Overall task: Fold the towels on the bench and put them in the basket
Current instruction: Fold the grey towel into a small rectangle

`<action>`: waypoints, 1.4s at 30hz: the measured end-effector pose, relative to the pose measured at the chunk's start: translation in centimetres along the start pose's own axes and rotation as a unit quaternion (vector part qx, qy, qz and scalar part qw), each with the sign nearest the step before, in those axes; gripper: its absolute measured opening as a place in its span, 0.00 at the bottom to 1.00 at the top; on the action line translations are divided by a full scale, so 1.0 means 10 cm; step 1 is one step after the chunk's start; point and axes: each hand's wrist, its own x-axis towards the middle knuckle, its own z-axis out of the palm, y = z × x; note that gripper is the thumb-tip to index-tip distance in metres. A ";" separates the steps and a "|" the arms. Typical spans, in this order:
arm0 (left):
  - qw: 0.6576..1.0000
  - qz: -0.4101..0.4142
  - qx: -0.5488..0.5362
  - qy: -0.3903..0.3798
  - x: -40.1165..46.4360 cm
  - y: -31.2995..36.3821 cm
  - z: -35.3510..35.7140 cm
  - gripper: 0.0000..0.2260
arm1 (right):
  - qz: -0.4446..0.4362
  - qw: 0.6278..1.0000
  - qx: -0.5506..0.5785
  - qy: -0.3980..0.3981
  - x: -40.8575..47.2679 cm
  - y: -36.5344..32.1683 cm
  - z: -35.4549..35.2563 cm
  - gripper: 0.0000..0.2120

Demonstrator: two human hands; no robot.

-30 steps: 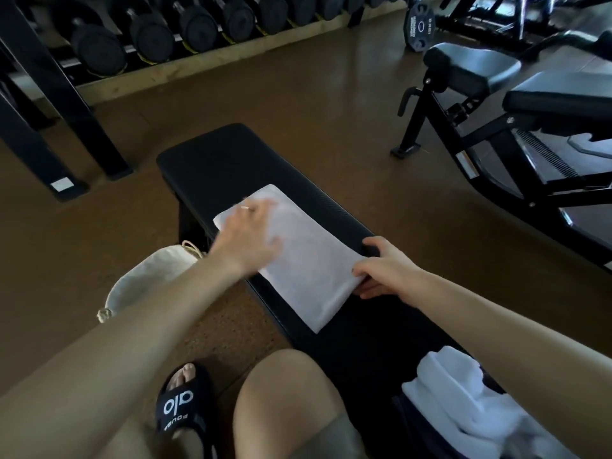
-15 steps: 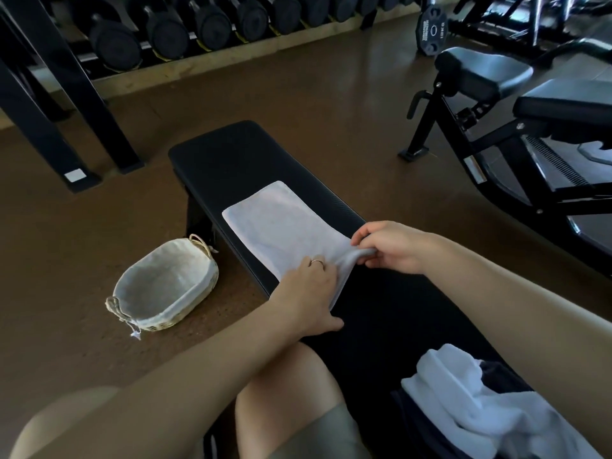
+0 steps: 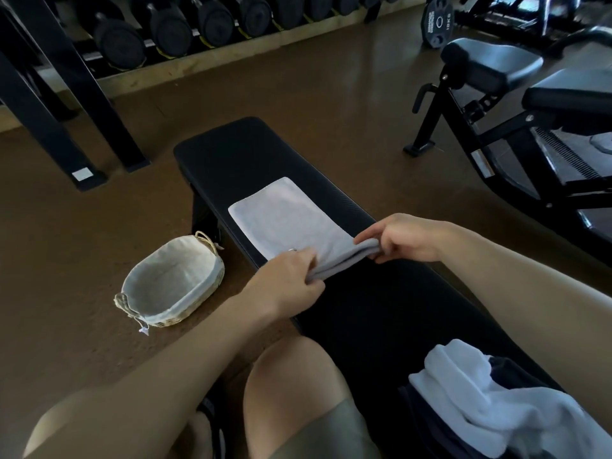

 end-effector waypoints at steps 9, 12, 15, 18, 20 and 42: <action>0.991 -0.052 -0.119 0.037 -0.08 -0.23 -0.04 0.03 | -0.061 0.997 -0.036 -0.005 0.07 -0.01 0.02 0.12; 0.980 -0.084 -0.171 0.049 -0.09 -0.29 0.00 0.04 | -0.065 0.996 -0.052 0.037 0.10 -0.01 0.09 0.10; 0.965 -0.121 -0.223 0.070 -0.07 -0.37 0.05 0.04 | -0.084 0.992 -0.066 0.072 0.15 -0.02 0.19 0.07; 0.949 -0.148 -0.262 0.093 -0.04 -0.42 0.06 0.04 | -0.100 0.989 -0.041 0.101 0.17 -0.05 0.30 0.05; 0.948 -0.160 -0.259 0.098 -0.03 -0.44 0.07 0.05 | -0.101 0.988 -0.019 0.111 0.19 -0.05 0.36 0.07; 0.977 -0.059 0.153 0.135 -0.09 -0.36 0.19 0.06 | -0.241 0.892 -0.321 0.209 0.19 0.08 0.57 0.09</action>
